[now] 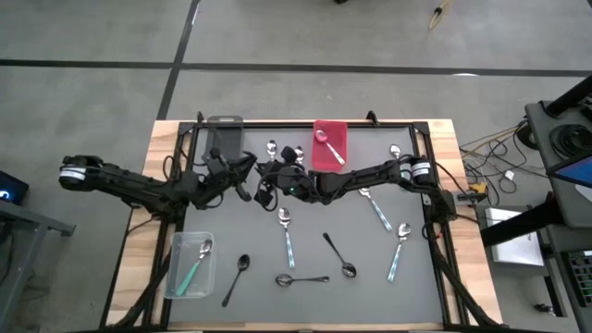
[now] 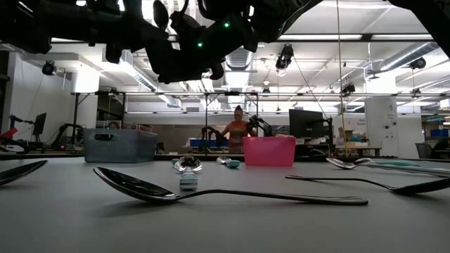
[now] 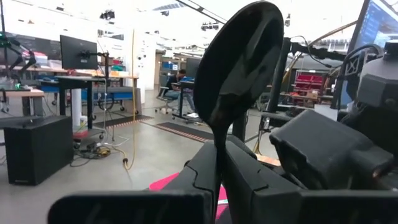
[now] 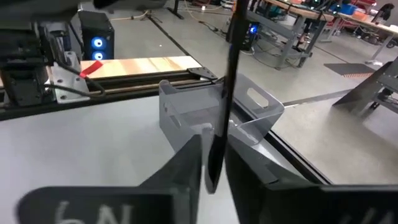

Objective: Sort silverware by color (type)
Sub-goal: Put the black spoon into the black bin

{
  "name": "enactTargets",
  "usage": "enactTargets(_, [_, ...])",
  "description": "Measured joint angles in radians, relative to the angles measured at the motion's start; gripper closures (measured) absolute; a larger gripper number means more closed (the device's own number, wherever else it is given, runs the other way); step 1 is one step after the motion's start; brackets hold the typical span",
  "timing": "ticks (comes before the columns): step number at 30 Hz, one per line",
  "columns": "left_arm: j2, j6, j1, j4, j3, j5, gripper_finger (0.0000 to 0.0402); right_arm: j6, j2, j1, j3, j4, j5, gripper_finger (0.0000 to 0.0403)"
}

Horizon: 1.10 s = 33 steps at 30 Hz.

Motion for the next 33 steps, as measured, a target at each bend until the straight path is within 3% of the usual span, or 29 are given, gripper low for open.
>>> enactTargets(9, [-0.108,-0.007,0.014,-0.173,0.019,-0.075,0.0401,0.018,-0.086,-0.004,0.000,-0.228,0.011,0.0266])
enactTargets(12, [-0.157,-0.007,0.044,-0.387,0.095,-0.074,0.0401,-0.009,-0.135,-0.004,0.000,-0.352,0.010,0.0260])
enactTargets(15, [-0.190,-0.036,0.103,-0.736,0.235,-0.057,0.0401,-0.047,-0.179,-0.007,-0.001,-0.455,0.010,0.0261])
enactTargets(19, [-0.189,-0.144,0.244,-1.221,0.445,0.085,0.0401,-0.120,-0.228,-0.020,-0.018,-0.475,0.010,0.0268])
enactTargets(24, [-0.152,-0.189,0.475,-1.600,0.646,0.289,0.0401,-0.163,-0.258,-0.049,-0.031,-0.497,0.008,0.0267])
enactTargets(27, [-0.127,-0.183,0.620,-1.706,0.707,0.417,0.0401,-0.160,-0.270,-0.061,-0.031,-0.515,0.007,0.0267])
enactTargets(33, [-0.076,-0.131,0.858,-1.723,0.691,0.595,0.0402,-0.148,-0.272,-0.070,-0.035,-0.557,0.007,0.0270])
